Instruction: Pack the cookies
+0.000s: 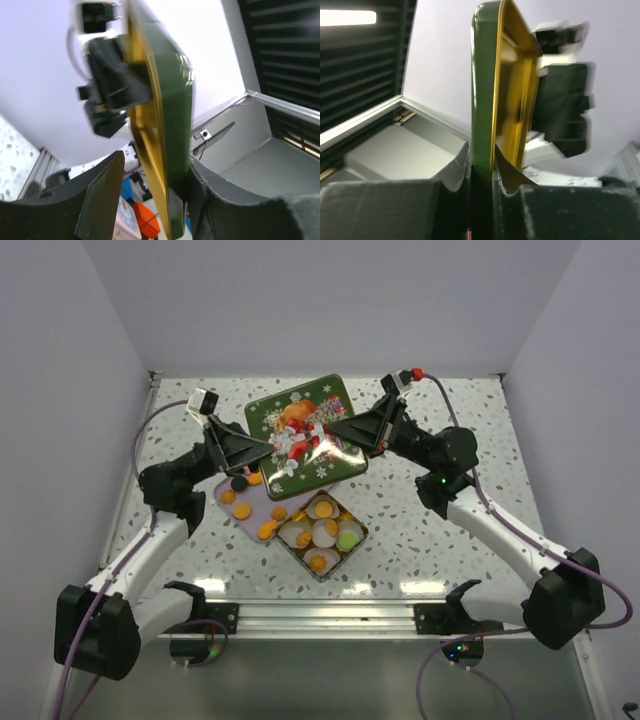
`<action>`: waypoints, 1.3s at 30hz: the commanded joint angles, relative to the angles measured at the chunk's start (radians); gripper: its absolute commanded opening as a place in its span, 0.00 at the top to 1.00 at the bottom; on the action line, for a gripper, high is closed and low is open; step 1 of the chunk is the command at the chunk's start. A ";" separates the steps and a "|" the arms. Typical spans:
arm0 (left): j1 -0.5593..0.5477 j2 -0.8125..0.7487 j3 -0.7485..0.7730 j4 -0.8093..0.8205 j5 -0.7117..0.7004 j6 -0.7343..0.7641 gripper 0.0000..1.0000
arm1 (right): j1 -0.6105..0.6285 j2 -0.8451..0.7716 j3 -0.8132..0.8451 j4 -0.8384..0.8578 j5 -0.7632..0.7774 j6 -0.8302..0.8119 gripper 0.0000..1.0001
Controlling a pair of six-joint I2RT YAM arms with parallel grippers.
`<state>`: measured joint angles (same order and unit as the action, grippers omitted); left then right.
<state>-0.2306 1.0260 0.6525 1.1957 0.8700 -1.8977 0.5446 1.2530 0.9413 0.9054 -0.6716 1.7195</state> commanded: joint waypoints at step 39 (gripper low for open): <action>-0.272 0.453 0.438 -1.842 -0.698 1.523 0.42 | -0.071 -0.311 0.507 -1.955 0.779 -0.801 1.00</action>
<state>-0.4534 1.4437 1.0653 -0.5762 0.3416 -0.4595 0.4755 0.9585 1.4117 -1.0317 0.0692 0.9298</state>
